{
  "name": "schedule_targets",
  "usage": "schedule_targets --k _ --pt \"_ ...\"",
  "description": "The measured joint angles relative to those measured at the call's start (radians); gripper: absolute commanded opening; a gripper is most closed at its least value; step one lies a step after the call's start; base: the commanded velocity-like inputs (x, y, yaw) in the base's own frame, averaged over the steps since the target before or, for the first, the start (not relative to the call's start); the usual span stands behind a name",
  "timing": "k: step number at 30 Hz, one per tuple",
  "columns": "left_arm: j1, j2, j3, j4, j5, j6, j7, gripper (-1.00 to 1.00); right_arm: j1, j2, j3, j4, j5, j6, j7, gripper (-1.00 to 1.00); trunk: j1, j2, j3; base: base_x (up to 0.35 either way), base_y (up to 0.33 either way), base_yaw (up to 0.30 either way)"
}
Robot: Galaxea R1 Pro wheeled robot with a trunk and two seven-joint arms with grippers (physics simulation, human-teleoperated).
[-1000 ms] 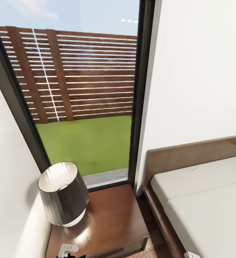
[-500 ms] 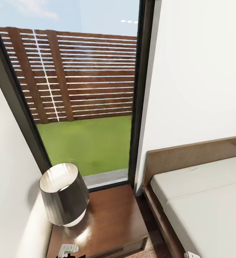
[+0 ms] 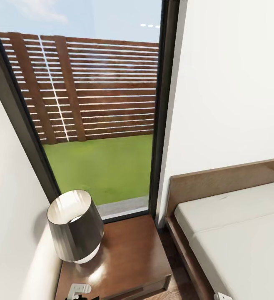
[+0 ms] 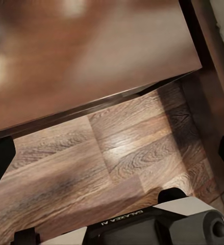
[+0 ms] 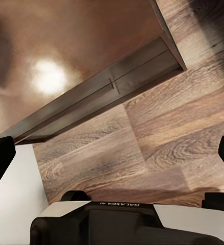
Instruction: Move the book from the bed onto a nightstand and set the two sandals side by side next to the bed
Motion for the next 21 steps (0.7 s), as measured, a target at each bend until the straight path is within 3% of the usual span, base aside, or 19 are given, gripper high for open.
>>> schedule_targets --k 17,21 --pt "0.000 0.000 0.000 0.000 0.000 0.000 0.000 1.00 0.000 0.000 0.000 0.000 0.000 0.000 -0.001 1.00 -0.065 0.119 0.054 0.000 0.000 0.000" --pt "0.000 0.000 0.000 0.000 0.000 0.000 0.000 1.00 0.000 0.000 0.000 0.000 0.000 0.000 -0.001 1.00 -0.065 0.120 0.054 0.000 0.000 0.000"
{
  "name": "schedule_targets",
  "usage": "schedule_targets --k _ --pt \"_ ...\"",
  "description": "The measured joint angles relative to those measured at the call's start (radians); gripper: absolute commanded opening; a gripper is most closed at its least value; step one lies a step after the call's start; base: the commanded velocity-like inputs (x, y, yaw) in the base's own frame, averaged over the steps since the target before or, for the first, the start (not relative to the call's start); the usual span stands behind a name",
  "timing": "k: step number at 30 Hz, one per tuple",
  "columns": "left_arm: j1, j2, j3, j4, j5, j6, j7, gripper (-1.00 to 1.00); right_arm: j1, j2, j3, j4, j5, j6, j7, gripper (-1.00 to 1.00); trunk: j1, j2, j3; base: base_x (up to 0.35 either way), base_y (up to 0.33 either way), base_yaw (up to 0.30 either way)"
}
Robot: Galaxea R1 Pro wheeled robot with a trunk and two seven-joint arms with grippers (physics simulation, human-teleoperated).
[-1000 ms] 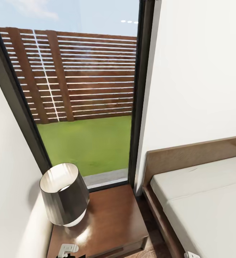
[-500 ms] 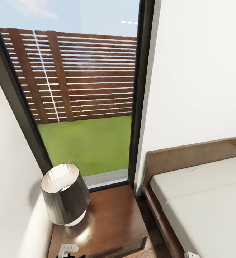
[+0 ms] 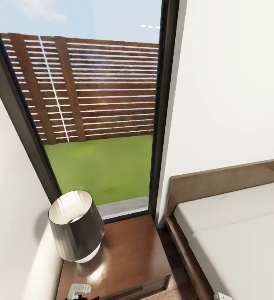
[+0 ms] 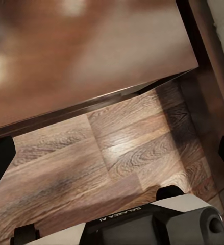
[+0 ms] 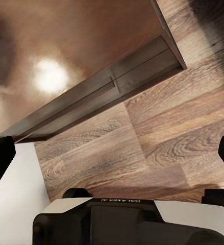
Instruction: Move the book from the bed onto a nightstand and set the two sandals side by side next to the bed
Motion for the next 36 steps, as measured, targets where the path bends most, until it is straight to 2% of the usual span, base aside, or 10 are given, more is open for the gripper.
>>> schedule_targets --k 36 --pt "0.000 0.001 0.000 0.000 0.000 0.000 0.000 1.00 0.000 0.000 0.000 -0.001 0.000 0.000 0.003 1.00 0.000 0.000 0.000 0.000 0.000 -0.006"
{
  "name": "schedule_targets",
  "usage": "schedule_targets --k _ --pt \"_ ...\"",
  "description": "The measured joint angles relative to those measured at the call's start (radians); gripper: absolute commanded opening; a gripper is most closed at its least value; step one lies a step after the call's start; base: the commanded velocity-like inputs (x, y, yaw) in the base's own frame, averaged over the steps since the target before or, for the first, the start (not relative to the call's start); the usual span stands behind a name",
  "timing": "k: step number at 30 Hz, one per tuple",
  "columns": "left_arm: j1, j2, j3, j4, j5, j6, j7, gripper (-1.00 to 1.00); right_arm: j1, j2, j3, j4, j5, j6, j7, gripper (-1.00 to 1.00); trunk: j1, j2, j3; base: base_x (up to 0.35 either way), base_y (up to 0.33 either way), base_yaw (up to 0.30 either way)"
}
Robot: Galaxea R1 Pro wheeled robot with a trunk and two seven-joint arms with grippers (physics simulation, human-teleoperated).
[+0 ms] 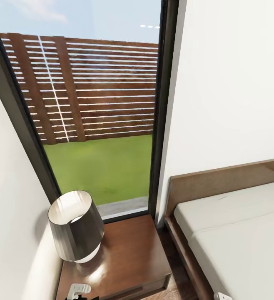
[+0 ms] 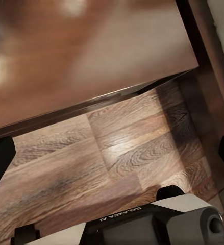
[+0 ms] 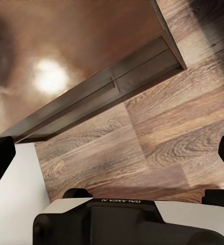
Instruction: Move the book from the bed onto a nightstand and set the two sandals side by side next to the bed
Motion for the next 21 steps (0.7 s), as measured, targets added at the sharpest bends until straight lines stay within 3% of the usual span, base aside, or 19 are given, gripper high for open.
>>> schedule_targets --k 6,21 --pt "0.000 0.000 0.000 0.000 0.000 0.000 0.000 1.00 0.000 0.000 0.000 0.000 0.002 0.000 0.000 1.00 0.000 0.000 0.000 0.000 0.000 -0.168" --pt "0.000 0.000 0.000 0.000 0.000 0.000 0.000 1.00 0.000 0.000 0.000 0.000 0.003 0.000 -0.001 1.00 0.000 0.000 -0.001 0.000 0.000 -0.291"
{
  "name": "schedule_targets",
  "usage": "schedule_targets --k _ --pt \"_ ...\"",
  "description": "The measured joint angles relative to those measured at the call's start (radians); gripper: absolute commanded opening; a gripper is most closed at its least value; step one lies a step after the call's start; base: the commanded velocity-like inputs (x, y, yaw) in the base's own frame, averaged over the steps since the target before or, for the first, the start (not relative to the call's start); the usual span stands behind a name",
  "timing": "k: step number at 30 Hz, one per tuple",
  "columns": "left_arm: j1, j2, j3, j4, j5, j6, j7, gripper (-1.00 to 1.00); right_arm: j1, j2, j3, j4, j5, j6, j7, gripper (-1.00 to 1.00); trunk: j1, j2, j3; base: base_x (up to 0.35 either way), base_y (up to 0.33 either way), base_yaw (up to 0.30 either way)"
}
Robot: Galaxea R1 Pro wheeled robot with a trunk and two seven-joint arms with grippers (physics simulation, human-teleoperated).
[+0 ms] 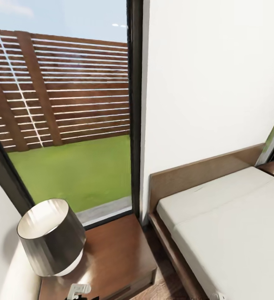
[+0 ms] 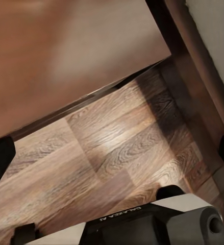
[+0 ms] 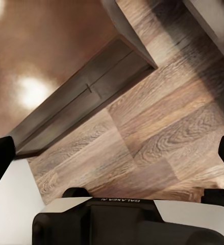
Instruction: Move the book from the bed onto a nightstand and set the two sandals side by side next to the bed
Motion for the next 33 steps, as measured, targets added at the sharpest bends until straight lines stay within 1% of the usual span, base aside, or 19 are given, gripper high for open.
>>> schedule_targets --k 33 --pt "0.000 0.000 0.000 0.000 0.000 0.000 0.000 1.00 0.000 0.000 0.000 0.000 0.000 0.000 0.000 1.00 0.000 0.000 -0.012 0.000 0.000 -0.300"
